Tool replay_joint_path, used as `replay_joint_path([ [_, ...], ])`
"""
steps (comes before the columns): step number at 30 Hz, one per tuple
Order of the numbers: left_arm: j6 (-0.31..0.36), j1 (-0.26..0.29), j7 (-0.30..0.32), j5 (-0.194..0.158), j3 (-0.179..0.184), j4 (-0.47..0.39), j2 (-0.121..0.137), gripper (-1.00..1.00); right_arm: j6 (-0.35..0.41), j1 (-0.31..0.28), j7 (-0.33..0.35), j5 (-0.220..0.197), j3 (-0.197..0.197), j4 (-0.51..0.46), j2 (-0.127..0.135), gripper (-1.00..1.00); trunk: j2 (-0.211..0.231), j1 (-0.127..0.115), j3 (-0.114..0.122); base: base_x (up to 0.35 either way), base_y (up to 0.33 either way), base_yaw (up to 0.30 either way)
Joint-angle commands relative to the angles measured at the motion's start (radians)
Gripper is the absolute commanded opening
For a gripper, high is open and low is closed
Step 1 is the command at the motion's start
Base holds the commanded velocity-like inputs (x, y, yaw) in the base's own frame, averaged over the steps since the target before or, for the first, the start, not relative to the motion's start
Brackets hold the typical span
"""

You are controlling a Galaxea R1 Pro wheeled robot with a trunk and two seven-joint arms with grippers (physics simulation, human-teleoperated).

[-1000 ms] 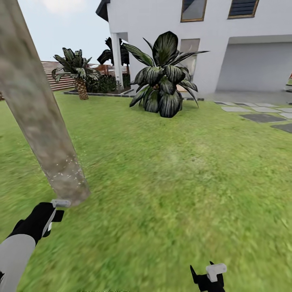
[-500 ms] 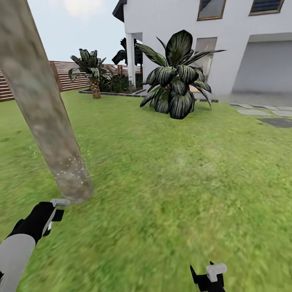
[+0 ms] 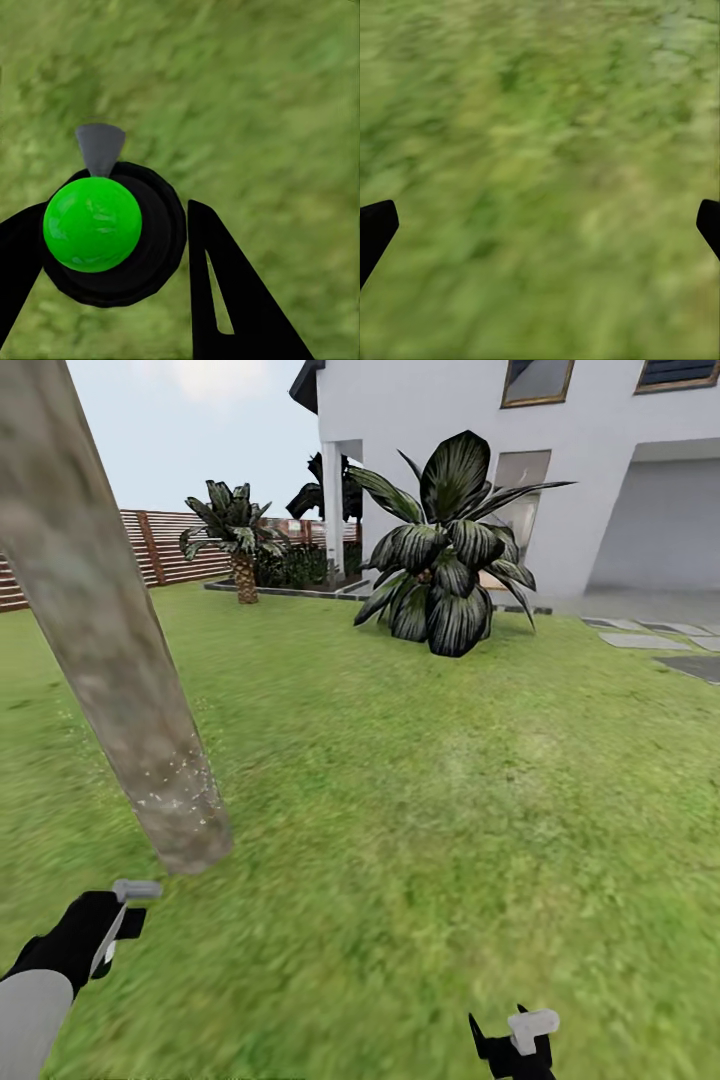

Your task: In the garden, pick up the pesticide atomizer on the floor and spray pesticide onto both trees until each tree trunk is fully covered.

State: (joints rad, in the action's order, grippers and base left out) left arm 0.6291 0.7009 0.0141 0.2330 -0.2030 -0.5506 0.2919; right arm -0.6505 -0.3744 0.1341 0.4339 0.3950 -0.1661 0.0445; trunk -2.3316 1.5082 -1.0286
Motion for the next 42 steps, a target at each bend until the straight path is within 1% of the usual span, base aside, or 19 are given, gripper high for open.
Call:
replay_joint_path([
  [1,-0.010,-0.006,-0.001,0.003,-0.009,-0.003,-0.003,-1.00,-0.003,0.000,0.009,0.002,0.009,0.000,0.000,1.00,0.000,0.000,-0.001,0.001,0.000,0.033],
  [3,-0.017,-0.009,-0.008,0.005,-0.013,-0.013,-0.008,-1.00,-0.003,0.000,0.009,0.001,0.009,0.000,0.000,1.00,0.000,0.000,-0.001,0.057,-0.023,0.010],
  [7,-0.017,-0.010,-0.036,0.002,-0.019,-0.015,-0.010,-1.00,-0.003,0.000,0.009,0.001,0.009,0.000,0.000,1.00,0.000,0.000,-0.001,0.201,-0.132,0.002],
  [10,-0.017,-0.010,-0.037,0.002,-0.019,-0.015,-0.009,-1.00,-0.003,0.000,0.009,0.002,0.009,0.000,0.000,1.00,0.000,0.000,-0.001,0.241,-0.063,0.000],
  [13,-0.017,-0.010,-0.037,0.002,-0.052,-0.015,-0.002,-1.00,-0.003,-0.001,0.009,0.002,0.008,0.000,0.000,1.00,0.000,0.000,-0.001,0.295,0.065,0.000],
  [17,-0.020,-0.010,-0.036,0.003,-0.069,-0.015,-0.003,-1.00,-0.003,0.000,0.009,0.002,0.009,0.000,0.000,1.00,0.000,0.000,-0.001,0.205,0.077,0.000],
  [20,-0.021,-0.008,-0.035,0.003,-0.065,-0.018,-0.008,-1.00,-0.003,0.000,0.009,0.002,0.008,0.000,0.000,1.00,0.000,0.000,-0.001,0.023,0.009,0.004],
  [23,-0.021,0.005,-0.025,0.002,-0.062,-0.023,-0.022,-1.00,-0.003,0.000,0.009,0.002,0.008,0.002,0.000,1.00,0.000,0.000,-0.001,0.003,0.001,0.196],
  [25,-0.019,0.007,-0.022,0.002,-0.062,-0.031,-0.021,-1.00,-0.003,-0.001,0.009,0.002,0.008,0.002,0.000,1.00,0.000,0.000,-0.001,0.001,0.000,0.256],
  [28,-0.009,0.005,-0.020,0.003,-0.062,-0.122,-0.014,-1.00,-0.003,0.000,0.009,0.002,0.008,0.002,0.000,1.00,0.000,0.000,-0.001,-0.212,0.000,0.079],
  [30,-0.005,0.005,-0.020,0.003,-0.061,-0.150,-0.014,-1.00,-0.003,0.000,0.008,0.002,0.008,0.002,0.000,1.00,0.000,0.000,-0.001,-0.252,0.000,0.014],
  [32,0.000,0.007,-0.019,0.001,-0.061,-0.182,-0.029,-1.00,-0.003,0.000,0.009,0.002,0.008,0.002,0.000,1.00,0.000,0.000,-0.001,-0.053,0.000,0.003],
  [33,0.029,0.013,-0.018,-0.001,-0.062,-0.219,-0.022,-1.00,-0.003,0.000,0.009,0.002,0.008,0.002,0.000,1.00,0.000,0.000,-0.001,-0.007,0.000,0.000],
  [34,0.046,0.019,-0.018,-0.001,-0.062,-0.225,-0.018,-1.00,-0.003,0.000,0.008,0.002,0.008,0.002,0.000,1.00,0.000,0.000,-0.001,-0.004,0.000,0.000],
  [36,0.082,0.053,-0.012,0.003,-0.061,-0.235,0.000,-1.00,-0.003,0.000,0.008,0.002,0.009,0.002,0.000,1.00,0.000,0.000,-0.001,-0.001,0.000,0.000],
  [38,0.090,0.065,-0.010,0.004,-0.059,-0.254,-0.004,-1.00,-0.003,0.000,0.008,0.002,0.009,0.001,0.000,1.00,0.000,0.000,-0.001,-0.131,0.031,0.000],
  [40,0.096,0.067,-0.009,0.003,-0.046,-0.280,-0.006,-1.00,-0.003,0.000,0.008,0.002,0.009,0.001,0.000,1.00,0.000,0.000,-0.001,-0.268,0.062,0.000],
  [41,0.116,0.068,-0.004,0.002,-0.017,-0.296,-0.007,-1.00,-0.003,0.000,0.008,0.002,0.010,0.001,0.000,1.00,0.000,0.000,-0.001,-0.187,0.036,0.000],
  [42,0.132,0.069,0.006,0.001,0.004,-0.306,-0.008,-1.00,-0.003,0.000,0.008,0.002,0.009,0.001,0.000,1.00,0.000,0.000,-0.001,-0.096,0.018,0.000],
])
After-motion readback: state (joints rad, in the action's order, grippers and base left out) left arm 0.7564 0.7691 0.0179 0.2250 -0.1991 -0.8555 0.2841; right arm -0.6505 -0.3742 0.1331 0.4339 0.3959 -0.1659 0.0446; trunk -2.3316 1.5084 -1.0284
